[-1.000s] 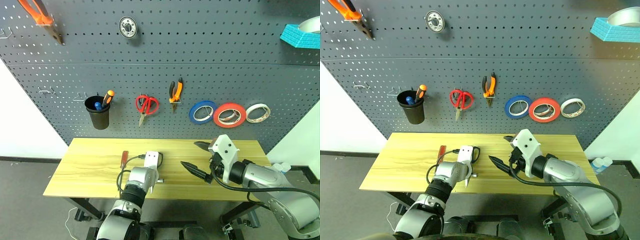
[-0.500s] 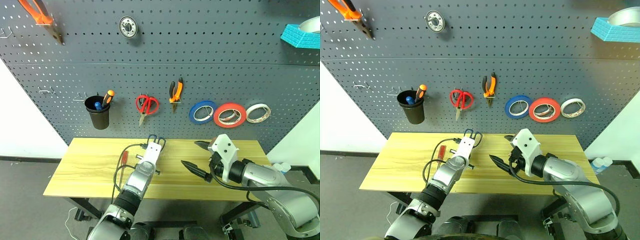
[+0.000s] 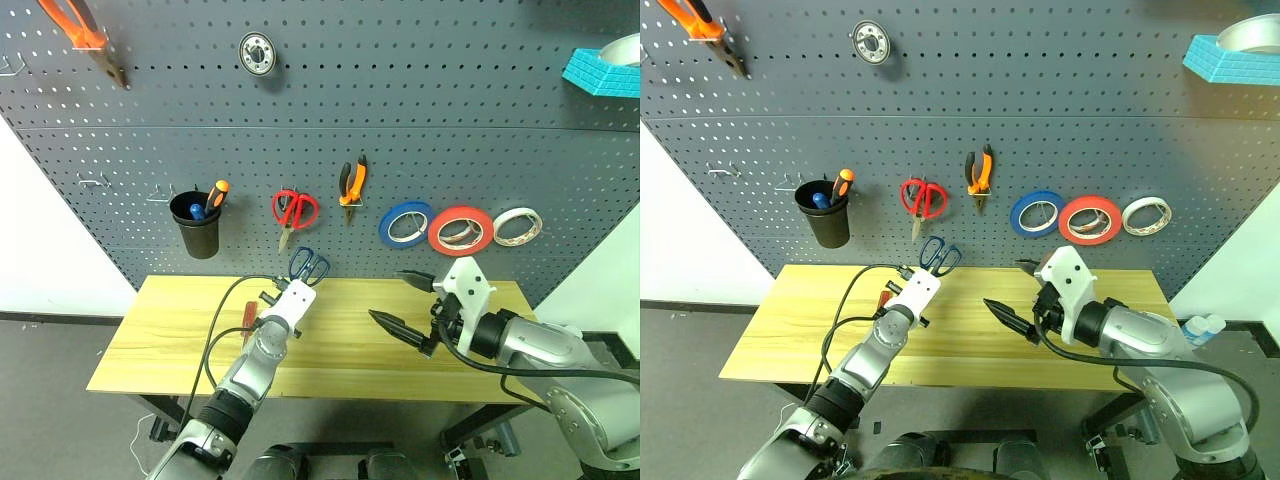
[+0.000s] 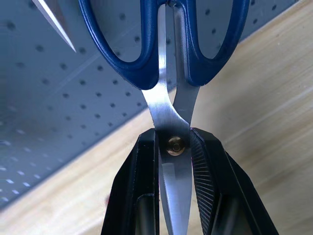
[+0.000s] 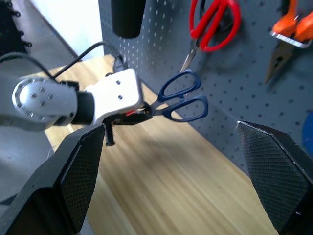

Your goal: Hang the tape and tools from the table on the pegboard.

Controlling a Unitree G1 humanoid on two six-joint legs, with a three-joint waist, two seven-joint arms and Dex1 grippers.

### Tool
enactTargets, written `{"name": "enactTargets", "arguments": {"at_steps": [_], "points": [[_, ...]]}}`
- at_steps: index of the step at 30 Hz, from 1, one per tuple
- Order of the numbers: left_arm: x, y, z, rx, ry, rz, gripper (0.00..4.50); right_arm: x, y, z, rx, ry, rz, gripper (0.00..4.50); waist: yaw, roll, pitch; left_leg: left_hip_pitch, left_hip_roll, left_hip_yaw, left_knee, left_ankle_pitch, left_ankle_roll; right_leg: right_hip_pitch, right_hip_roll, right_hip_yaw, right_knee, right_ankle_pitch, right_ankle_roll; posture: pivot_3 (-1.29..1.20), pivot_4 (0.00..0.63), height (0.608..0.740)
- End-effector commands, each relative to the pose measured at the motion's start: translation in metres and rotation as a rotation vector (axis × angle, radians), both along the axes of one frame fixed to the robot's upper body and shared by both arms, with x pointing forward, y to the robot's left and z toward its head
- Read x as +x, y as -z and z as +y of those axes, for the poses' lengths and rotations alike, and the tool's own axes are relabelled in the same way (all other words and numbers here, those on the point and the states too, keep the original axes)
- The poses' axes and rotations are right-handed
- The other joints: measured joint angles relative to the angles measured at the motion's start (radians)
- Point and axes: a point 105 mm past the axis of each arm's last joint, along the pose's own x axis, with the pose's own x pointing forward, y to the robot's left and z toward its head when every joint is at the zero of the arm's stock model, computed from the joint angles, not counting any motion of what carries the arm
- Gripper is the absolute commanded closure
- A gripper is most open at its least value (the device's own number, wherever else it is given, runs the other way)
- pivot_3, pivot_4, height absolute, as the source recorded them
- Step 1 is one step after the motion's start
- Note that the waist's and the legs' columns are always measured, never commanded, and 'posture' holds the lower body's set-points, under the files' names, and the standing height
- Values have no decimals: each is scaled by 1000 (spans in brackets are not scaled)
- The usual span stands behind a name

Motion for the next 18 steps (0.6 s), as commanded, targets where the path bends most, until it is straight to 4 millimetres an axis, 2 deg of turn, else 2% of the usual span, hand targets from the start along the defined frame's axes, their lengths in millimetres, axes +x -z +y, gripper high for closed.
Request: {"name": "enactTargets", "arguments": {"at_steps": [1, 8, 18], "points": [[5, -25, -6, 12, 51, -147, 3917, 2, -18, -2, 25, -13, -74, 0, 0, 0, 0, 0, 0, 0, 0, 0, 0, 0, 0, 0, 0, 0, 0, -104, 0, 718], [4, -36, -4, 22, 82, -266, 3917, 2, -26, -5, 42, -17, -92, 0, 0, 0, 0, 0, 0, 0, 0, 0, 0, 0, 0, 0, 0, 0, 0, -103, 0, 718], [1, -61, -2, -8, 87, -455, 3917, 7, -23, -10, 23, -1, -95, 0, 0, 0, 0, 0, 0, 0, 0, 0, 1, 0, 0, 0, 0, 0, 0, -99, 0, 718]]}}
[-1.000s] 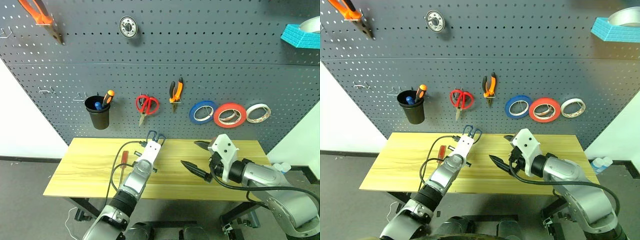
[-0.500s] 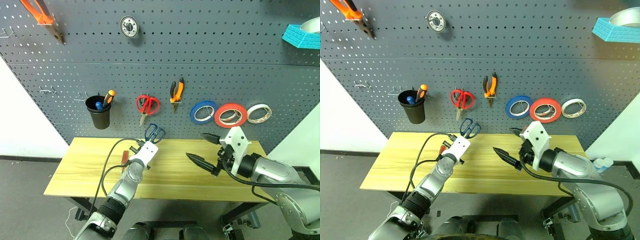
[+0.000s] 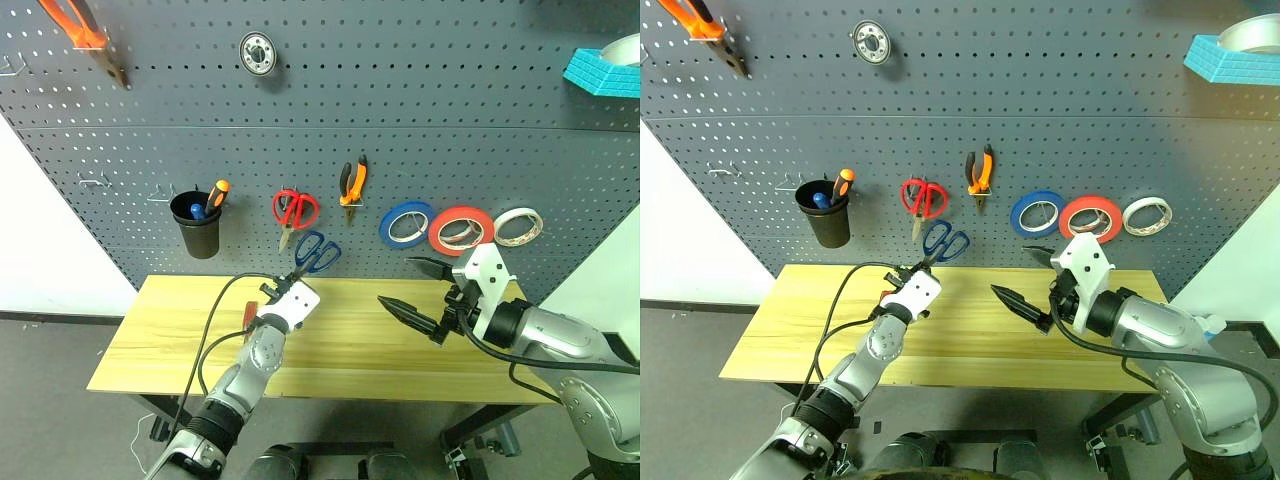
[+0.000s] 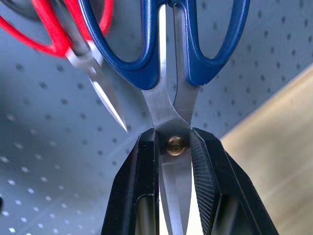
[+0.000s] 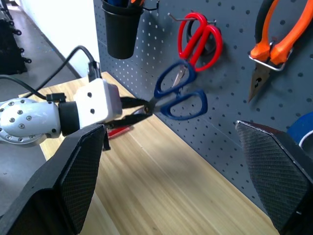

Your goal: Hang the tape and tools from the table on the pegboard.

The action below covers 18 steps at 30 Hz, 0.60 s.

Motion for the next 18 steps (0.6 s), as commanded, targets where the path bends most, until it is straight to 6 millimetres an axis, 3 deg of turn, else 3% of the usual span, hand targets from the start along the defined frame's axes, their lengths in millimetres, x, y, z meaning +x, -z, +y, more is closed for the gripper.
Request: {"name": "enactTargets", "arguments": {"at_steps": [1, 11, 18], "points": [[2, -25, 1, -26, 4, -132, 3917, 2, -11, -1, -11, -3, -58, 0, 1, 0, 0, 0, 0, 0, 0, 0, 0, 0, 0, 0, 0, 0, 0, -99, 0, 718], [-7, -48, 30, -111, -107, -261, 3917, 3, -6, -2, -23, 5, -50, 0, 1, 0, 0, 0, 0, 0, 0, 0, 0, 0, 0, 0, 0, 0, 0, -92, 0, 718], [0, -49, 32, -143, -138, -242, 3917, 4, -6, -1, -26, 0, -49, 0, 19, 0, 0, 0, 0, 0, 0, 0, 0, 0, 0, 0, 0, 0, 0, -95, 0, 718]]}}
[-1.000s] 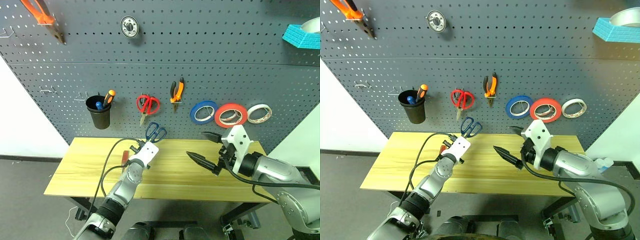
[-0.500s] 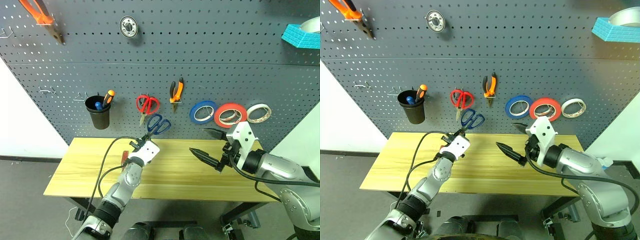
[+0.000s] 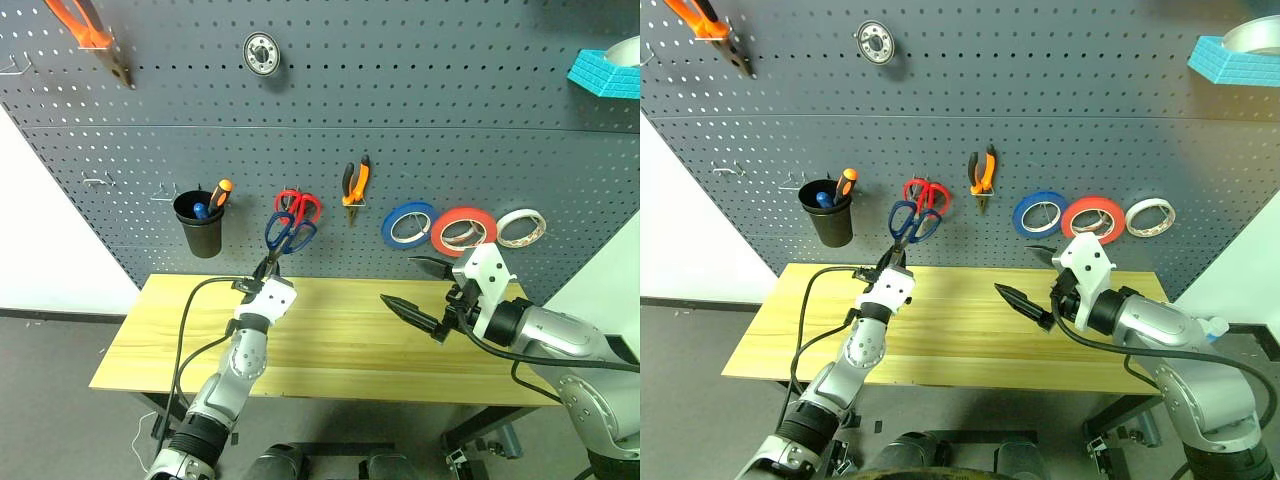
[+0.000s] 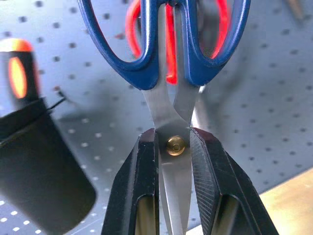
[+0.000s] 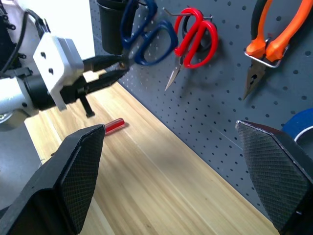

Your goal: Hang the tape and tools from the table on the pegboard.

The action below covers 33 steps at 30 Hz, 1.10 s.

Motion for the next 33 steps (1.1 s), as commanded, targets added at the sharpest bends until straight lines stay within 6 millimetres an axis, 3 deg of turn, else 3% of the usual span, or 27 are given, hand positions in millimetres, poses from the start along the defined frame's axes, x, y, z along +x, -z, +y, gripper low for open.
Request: {"name": "enactTargets", "arguments": {"at_steps": [1, 9, 33], "points": [[9, -18, -3, -51, -5, -46, 3917, 0, -10, 4, -6, -24, -51, 0, 8, 0, 0, 0, 0, 0, 0, 0, 0, 0, 0, 0, 0, 0, 0, -95, 0, 718], [23, -17, -18, -152, -18, 16, 3917, -1, -9, 6, -5, -25, -51, 0, 11, 0, 0, 0, 0, 1, 0, 0, 0, 0, 0, 0, 0, 0, 0, -106, 0, 718], [38, -7, -34, -246, -8, 129, 3917, -2, -9, 8, 0, -20, -51, 0, 8, 0, 0, 0, 0, 1, 0, 0, 1, 0, 0, 0, 0, 0, 0, -113, 0, 718]]}}
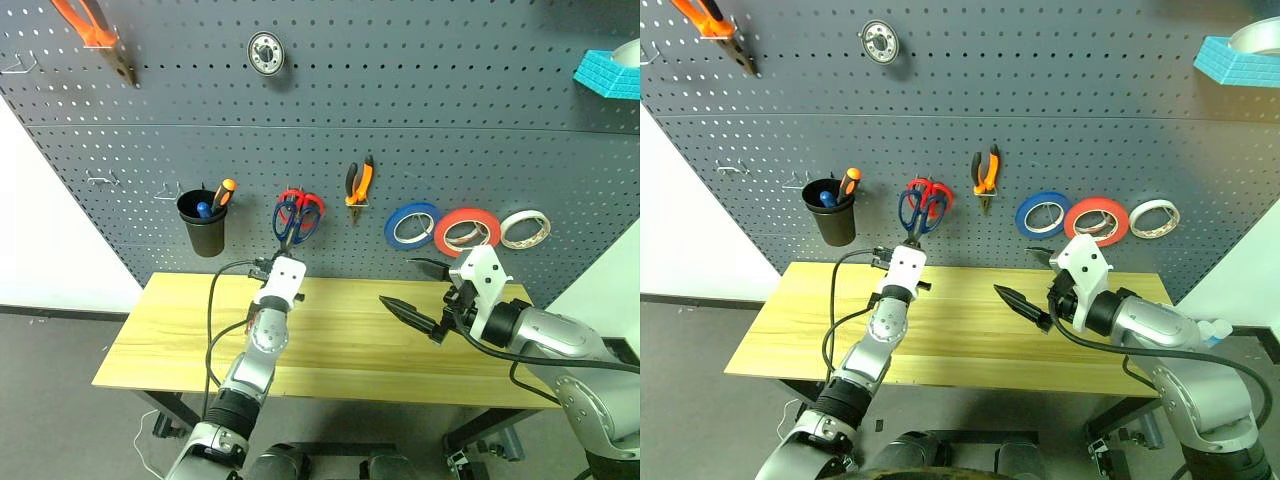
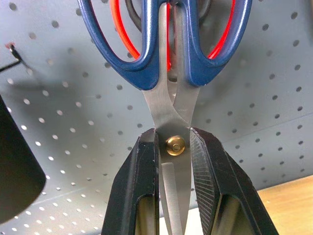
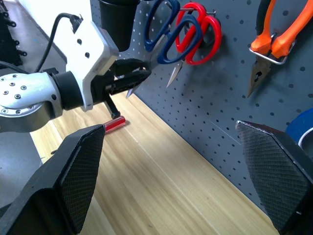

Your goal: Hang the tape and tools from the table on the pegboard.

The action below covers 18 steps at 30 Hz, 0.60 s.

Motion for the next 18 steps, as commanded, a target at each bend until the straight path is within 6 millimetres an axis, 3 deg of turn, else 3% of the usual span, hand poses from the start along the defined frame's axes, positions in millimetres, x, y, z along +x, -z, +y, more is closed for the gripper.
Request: {"name": "enactTargets", "arguments": {"at_steps": [1, 18], "points": [[9, -15, -7, -36, 15, -35, 3917, -2, -12, 6, 4, -23, -58, 0, 0, 0, 0, 0, 0, 0, 0, 0, 0, 0, 0, 0, 0, 0, 0, -113, 0, 718], [26, -15, -13, -37, 10, -34, 3917, -9, -29, 10, 85, -69, -105, 0, -1, 0, 0, 0, 0, 0, 0, 0, 0, 0, 0, 0, 0, 0, 0, -118, 0, 718]]}}
